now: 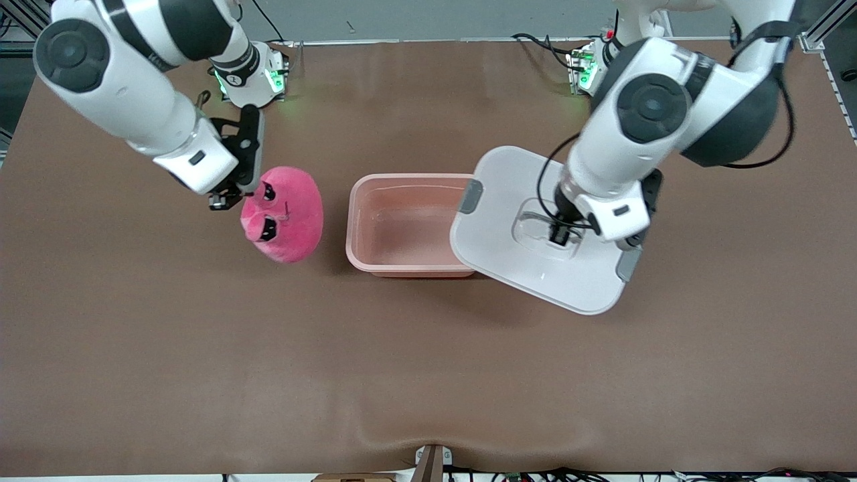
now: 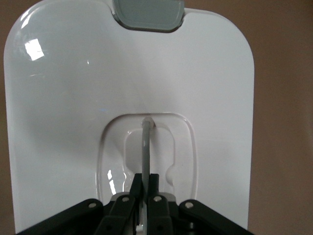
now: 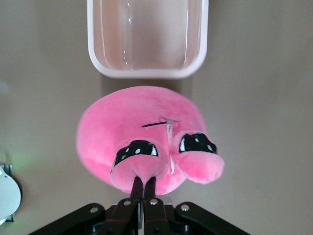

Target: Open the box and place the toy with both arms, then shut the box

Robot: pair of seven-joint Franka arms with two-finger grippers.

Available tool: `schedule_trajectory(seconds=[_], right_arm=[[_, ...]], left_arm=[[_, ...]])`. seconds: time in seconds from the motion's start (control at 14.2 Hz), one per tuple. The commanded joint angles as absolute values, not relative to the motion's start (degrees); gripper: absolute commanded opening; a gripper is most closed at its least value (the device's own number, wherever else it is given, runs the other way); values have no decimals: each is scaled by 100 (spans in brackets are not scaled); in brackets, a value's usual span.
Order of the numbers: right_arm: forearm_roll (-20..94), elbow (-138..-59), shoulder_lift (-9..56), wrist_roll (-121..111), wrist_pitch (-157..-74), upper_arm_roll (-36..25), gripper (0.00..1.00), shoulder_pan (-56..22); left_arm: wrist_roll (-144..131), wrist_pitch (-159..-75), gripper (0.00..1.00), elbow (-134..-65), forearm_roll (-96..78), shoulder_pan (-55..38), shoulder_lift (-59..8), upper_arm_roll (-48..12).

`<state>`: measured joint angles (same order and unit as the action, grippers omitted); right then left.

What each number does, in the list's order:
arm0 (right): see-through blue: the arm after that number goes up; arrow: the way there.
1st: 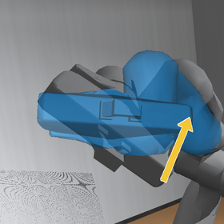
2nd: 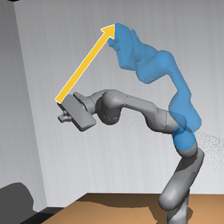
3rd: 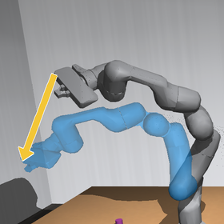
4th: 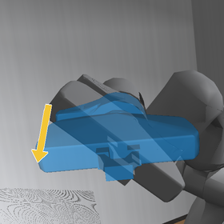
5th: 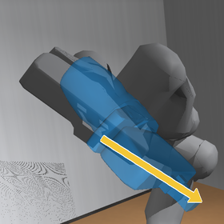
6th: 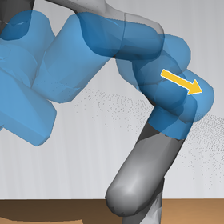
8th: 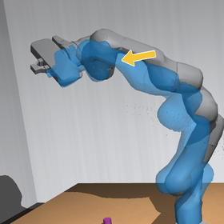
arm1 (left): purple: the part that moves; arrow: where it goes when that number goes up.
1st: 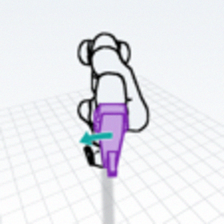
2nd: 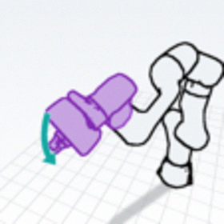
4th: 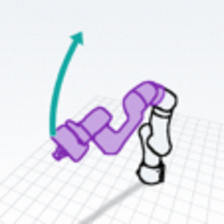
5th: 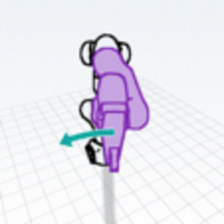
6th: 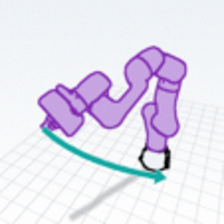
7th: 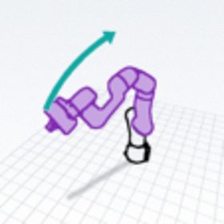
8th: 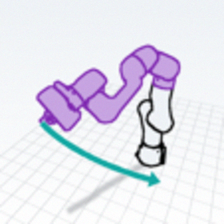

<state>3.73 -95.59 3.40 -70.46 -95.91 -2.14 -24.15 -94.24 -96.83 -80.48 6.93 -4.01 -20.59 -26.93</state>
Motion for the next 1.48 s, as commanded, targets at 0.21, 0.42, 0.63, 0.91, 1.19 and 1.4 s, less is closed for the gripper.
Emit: schedule_trajectory(seconds=[0.21,0.42,0.63,0.91,1.19,1.4], right_arm=[[264,-9598,307,-7119,-10018,-264,0,-3110],[255,-9598,369,-7058,-10291,-264,0,-3383],[264,-9615,457,-7040,-10564,-264,0,-3585],[255,-9624,562,-7031,-10714,-264,0,-3779],[264,-9633,659,-7031,-10828,-255,0,-3797],[264,-9633,668,-7031,-10854,-255,0,-3797]], left_arm=[[-7799,-9221,0,-7972,571,158,-2030,-2716],[-7147,-9132,0,-7963,597,360,-2004,-2716],[-6917,-8694,0,-7858,580,396,-1986,-2768],[-6978,-8245,0,-7813,563,361,-1838,-2786],[-6882,-8235,0,-7813,571,395,-1828,-2821],[-6663,-8235,0,-7813,571,404,-1828,-2786]])
